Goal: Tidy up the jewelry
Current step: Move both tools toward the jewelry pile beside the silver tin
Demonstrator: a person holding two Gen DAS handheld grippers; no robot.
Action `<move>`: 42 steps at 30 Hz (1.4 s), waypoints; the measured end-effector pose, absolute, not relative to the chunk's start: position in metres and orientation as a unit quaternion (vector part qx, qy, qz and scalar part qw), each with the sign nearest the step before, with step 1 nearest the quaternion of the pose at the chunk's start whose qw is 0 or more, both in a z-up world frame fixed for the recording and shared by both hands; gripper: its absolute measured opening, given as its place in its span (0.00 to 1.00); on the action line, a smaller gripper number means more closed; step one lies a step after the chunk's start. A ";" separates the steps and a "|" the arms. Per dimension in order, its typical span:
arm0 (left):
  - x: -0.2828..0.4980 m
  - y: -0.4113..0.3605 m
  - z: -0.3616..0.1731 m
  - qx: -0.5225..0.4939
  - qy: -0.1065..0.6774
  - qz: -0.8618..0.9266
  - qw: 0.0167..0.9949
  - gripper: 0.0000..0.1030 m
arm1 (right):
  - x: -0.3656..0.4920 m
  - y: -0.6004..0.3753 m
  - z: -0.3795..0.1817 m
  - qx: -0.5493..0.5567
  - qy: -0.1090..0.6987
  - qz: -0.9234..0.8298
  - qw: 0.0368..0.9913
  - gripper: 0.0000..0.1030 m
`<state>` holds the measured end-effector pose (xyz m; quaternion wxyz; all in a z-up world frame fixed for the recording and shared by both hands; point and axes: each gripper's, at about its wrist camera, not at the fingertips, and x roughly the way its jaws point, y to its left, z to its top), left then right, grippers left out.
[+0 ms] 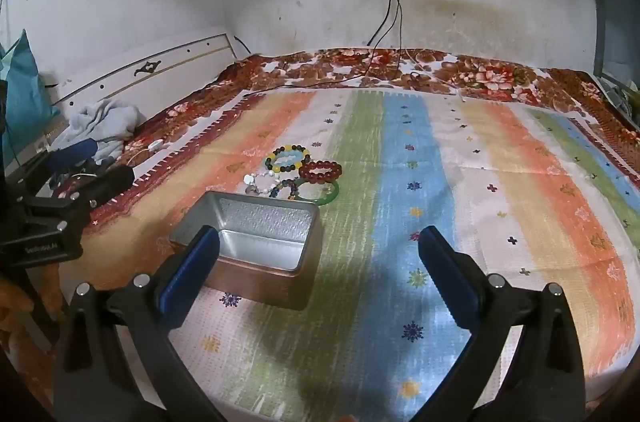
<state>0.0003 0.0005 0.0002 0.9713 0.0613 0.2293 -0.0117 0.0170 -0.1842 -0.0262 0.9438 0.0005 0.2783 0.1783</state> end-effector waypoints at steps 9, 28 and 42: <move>0.007 0.003 -0.008 0.042 0.263 -0.028 0.963 0.95 | 0.017 -0.185 -0.026 0.001 0.281 0.178 0.943 0.96; 0.014 0.012 -0.011 0.029 0.286 -0.015 0.958 0.95 | 0.020 -0.188 -0.032 0.006 0.289 0.176 0.941 0.96; 0.014 0.013 -0.012 0.029 0.286 -0.015 0.958 0.95 | 0.021 -0.187 -0.031 0.007 0.287 0.175 0.942 0.96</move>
